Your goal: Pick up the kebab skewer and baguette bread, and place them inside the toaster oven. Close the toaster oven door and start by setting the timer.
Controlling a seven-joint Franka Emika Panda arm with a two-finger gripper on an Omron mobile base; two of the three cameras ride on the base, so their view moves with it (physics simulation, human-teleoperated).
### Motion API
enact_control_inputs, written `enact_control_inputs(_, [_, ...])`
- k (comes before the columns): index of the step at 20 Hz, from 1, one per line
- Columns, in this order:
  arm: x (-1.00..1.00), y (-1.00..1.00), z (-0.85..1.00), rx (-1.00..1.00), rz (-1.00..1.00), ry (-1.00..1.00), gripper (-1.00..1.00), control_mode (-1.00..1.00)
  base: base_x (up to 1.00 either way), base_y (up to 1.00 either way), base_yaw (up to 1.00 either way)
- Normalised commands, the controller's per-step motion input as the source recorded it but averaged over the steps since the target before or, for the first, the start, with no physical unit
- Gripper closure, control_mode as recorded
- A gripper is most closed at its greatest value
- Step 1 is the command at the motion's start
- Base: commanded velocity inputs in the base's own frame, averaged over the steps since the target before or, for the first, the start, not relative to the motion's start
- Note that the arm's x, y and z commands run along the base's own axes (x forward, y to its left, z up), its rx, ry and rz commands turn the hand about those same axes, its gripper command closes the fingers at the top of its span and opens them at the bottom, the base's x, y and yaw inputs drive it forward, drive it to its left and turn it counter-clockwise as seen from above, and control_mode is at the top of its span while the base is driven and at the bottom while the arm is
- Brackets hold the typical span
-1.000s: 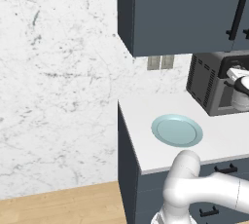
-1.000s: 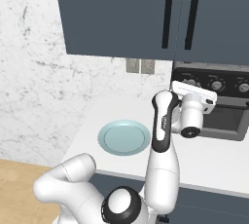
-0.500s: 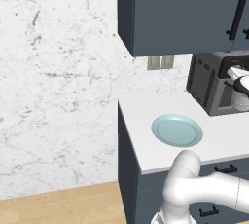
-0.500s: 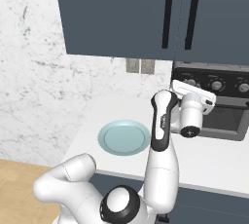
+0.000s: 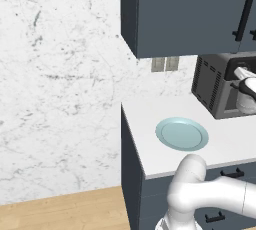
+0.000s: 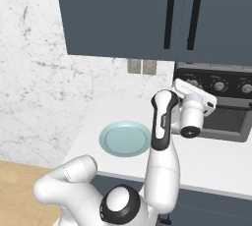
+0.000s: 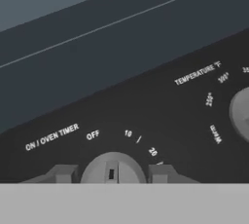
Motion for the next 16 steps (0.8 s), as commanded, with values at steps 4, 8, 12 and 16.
enact_control_inputs(4, [0.0, 0.0, 0.04, 0.14, 0.0, 0.0, 1.0, -1.0, 0.0, 0.0, 0.0])
enact_control_inputs(8, [0.01, 0.0, 0.03, 0.16, 0.0, 0.0, 1.0, -1.0, 0.0, 0.0, 0.0])
enact_control_inputs(12, [0.01, 0.0, 0.01, 0.17, 0.0, 0.0, 1.0, -1.0, 0.0, 0.0, 0.0])
enact_control_inputs(16, [0.0, -0.02, 0.0, 0.21, 0.0, 0.0, 1.0, -1.0, 0.0, 0.0, 0.0])
